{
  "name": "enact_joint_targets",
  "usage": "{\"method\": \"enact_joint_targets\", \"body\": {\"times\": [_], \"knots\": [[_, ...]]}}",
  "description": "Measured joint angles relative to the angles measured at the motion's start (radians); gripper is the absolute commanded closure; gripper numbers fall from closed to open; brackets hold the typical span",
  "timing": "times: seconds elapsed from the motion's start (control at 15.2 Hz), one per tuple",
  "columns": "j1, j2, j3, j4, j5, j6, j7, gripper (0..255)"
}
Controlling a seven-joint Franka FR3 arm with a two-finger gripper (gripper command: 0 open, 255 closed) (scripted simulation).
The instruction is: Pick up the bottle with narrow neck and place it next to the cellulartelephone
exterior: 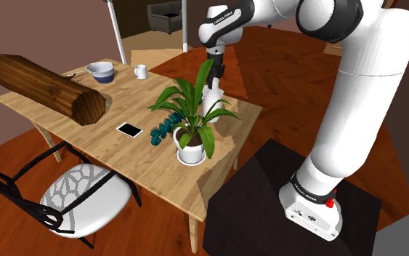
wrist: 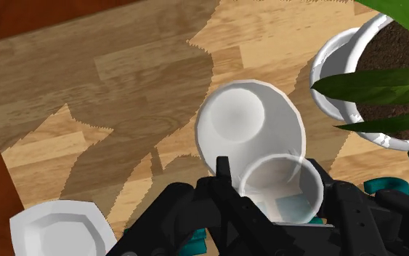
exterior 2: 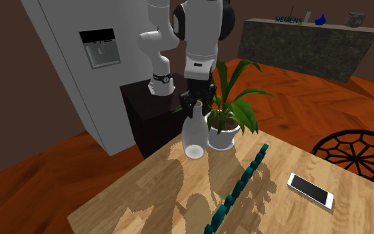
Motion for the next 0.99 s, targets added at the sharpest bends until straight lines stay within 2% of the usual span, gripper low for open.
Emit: {"method": "enact_joint_targets", "body": {"times": [0.99], "knots": [[0.003, -0.064, -0.003, 0.117, -0.014, -0.180, 0.009, 255]]}}
